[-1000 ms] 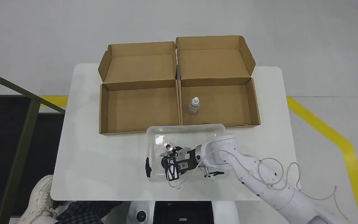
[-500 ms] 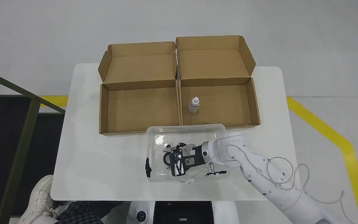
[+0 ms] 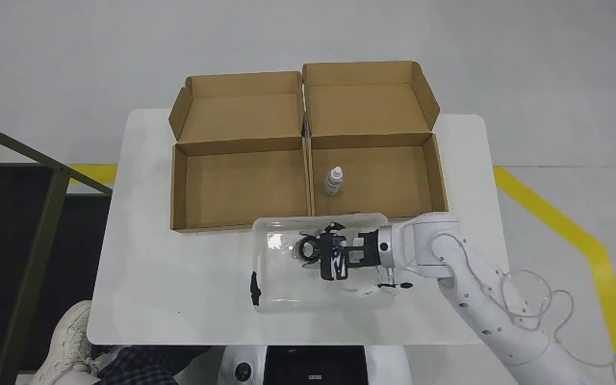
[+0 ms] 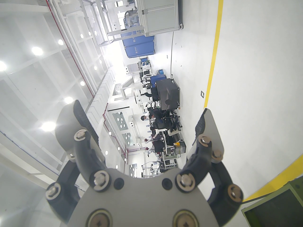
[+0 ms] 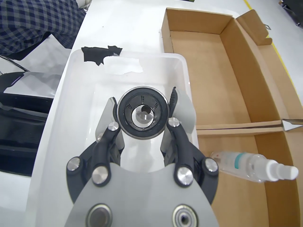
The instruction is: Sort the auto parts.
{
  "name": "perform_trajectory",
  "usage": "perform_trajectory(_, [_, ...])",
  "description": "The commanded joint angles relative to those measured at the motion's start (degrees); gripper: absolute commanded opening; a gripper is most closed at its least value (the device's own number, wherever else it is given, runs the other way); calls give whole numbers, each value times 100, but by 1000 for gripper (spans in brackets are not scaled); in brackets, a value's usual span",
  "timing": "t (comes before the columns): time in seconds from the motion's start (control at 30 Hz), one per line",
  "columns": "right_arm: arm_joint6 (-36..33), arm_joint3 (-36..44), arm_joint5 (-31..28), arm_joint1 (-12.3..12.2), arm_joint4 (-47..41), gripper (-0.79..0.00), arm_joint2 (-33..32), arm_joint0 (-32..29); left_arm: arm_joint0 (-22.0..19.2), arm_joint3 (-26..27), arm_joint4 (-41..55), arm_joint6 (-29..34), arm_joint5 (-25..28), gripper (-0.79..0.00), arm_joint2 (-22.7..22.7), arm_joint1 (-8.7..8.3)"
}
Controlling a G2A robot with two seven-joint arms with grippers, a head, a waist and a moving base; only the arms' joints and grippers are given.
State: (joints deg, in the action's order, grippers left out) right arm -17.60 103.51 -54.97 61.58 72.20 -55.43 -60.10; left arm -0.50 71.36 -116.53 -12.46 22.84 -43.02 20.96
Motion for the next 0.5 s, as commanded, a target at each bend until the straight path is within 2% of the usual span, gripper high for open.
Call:
perform_trajectory(0.0, [16,22,16,-16,-65,-785,-96,-8,0,0,0,0,0,0,0,0])
perform_trajectory(0.47, [125,268,180,-95,-402,-785,-566,-52,0,0,0,0,0,0,0,0])
